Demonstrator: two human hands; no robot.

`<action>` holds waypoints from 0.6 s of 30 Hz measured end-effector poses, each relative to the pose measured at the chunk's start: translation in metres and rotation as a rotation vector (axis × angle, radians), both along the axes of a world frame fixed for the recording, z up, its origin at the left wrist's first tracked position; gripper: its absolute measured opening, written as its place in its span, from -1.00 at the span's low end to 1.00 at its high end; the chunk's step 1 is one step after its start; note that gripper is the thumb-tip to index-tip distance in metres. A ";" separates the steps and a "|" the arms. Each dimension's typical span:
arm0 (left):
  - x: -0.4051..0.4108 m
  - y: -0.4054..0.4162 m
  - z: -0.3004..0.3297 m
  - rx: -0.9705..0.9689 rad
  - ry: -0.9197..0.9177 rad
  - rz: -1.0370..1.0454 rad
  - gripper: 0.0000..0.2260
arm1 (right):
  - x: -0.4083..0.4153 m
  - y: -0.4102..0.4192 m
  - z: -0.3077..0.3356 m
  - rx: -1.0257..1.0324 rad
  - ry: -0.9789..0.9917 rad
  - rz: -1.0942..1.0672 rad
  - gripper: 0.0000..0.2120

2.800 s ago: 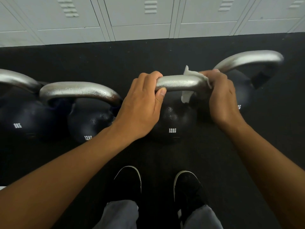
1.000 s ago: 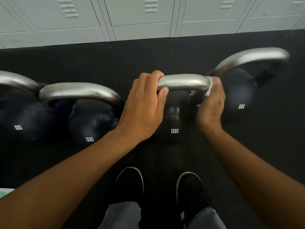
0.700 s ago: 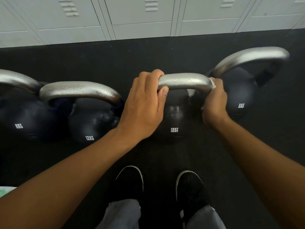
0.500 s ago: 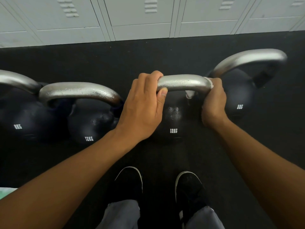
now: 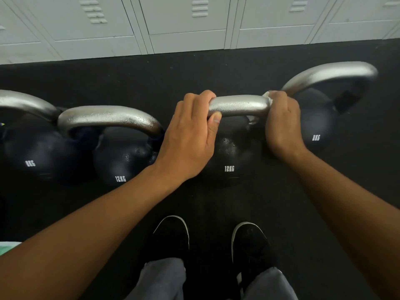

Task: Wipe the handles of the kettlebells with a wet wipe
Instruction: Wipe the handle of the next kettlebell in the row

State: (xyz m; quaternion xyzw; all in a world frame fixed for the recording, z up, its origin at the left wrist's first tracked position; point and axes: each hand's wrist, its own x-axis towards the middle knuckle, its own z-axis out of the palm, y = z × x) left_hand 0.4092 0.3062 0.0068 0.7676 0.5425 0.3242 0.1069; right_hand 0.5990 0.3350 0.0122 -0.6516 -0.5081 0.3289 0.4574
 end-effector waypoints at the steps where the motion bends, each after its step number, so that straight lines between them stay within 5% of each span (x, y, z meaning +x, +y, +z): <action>1: 0.000 0.000 0.000 0.000 0.001 0.001 -0.64 | -0.002 -0.003 -0.001 0.020 -0.013 -0.014 -0.62; 7: 0.000 0.000 0.000 0.000 0.007 -0.009 -0.63 | -0.025 -0.032 -0.033 0.332 -0.252 -0.065 -0.63; 15: 0.000 0.001 0.001 -0.002 0.018 -0.010 -0.64 | -0.007 -0.001 0.003 0.123 -0.337 0.005 -0.64; 18: -0.001 0.002 0.000 -0.006 0.025 -0.017 -0.64 | -0.014 -0.013 -0.004 0.248 -0.447 0.038 -0.65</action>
